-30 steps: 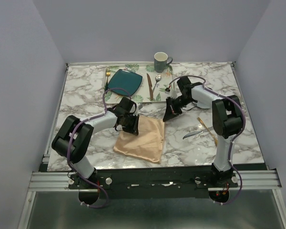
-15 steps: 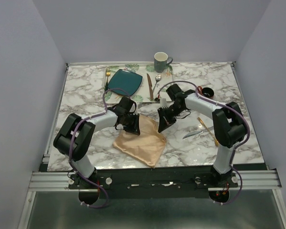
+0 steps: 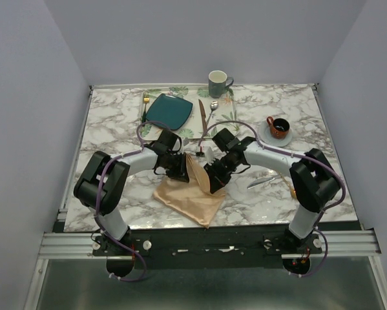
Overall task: Fold the napkin into a case and place the utensils inside
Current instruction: Fold the lower triangle-folded napkin at the center of the board.
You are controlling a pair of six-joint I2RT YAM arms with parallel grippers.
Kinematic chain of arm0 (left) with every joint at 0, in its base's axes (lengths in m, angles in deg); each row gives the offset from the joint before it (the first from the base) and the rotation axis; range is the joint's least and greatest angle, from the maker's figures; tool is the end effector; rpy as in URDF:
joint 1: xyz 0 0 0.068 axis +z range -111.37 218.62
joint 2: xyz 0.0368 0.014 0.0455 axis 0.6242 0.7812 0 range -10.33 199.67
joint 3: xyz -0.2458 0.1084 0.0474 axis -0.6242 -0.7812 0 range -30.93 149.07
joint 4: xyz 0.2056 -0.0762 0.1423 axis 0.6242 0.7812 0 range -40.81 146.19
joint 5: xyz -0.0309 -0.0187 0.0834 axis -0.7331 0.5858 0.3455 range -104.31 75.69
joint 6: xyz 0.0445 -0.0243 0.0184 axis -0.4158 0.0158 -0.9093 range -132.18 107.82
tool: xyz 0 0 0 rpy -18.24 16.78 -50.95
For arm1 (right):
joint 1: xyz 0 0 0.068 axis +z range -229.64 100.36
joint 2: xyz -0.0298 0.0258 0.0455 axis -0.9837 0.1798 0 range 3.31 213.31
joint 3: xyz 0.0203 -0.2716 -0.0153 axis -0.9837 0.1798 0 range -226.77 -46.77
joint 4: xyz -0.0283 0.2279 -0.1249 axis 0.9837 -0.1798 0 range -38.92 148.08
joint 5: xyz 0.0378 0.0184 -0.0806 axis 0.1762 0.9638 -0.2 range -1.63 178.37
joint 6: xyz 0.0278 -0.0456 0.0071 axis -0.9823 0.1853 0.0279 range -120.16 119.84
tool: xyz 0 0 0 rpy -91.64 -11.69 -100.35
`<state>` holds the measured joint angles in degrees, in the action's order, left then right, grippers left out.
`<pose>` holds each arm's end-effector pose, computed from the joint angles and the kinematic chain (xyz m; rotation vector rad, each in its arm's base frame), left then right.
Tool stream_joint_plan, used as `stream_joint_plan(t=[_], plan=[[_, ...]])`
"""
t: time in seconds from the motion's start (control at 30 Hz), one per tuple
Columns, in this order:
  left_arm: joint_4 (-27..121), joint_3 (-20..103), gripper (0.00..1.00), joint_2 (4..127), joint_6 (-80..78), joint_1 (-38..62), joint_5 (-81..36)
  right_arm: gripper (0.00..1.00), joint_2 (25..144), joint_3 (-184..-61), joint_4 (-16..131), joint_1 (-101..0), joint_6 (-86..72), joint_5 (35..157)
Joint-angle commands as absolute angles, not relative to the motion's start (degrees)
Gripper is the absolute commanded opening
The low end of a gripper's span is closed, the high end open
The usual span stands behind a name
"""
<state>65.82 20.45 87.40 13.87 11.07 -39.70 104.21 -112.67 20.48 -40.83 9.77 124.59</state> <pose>0.2733 -0.1598 0.1447 0.1878 2.7902 -0.8639 0.2484 0.2269 0.1834 -1.3009 2.5278 1.0079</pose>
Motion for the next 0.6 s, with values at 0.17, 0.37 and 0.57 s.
stream_joint_plan(t=[0.17, 0.37, 0.57], plan=[[65.81, 18.12, 0.19, 86.88, 13.57, 13.83, -36.72, 0.01, 106.84, -110.66, 21.61, -37.72, 15.57, 117.55], [66.4, 14.42, 0.38, 73.62, 13.05, 20.6, -41.64, 0.01, 110.89, -114.26, 18.53, -37.72, 16.36, 112.72], [71.17, 17.75, 0.64, 68.41, 7.25, 29.83, -40.6, 0.01, 111.33, -115.76, 17.12, -37.8, 21.02, 110.43]])
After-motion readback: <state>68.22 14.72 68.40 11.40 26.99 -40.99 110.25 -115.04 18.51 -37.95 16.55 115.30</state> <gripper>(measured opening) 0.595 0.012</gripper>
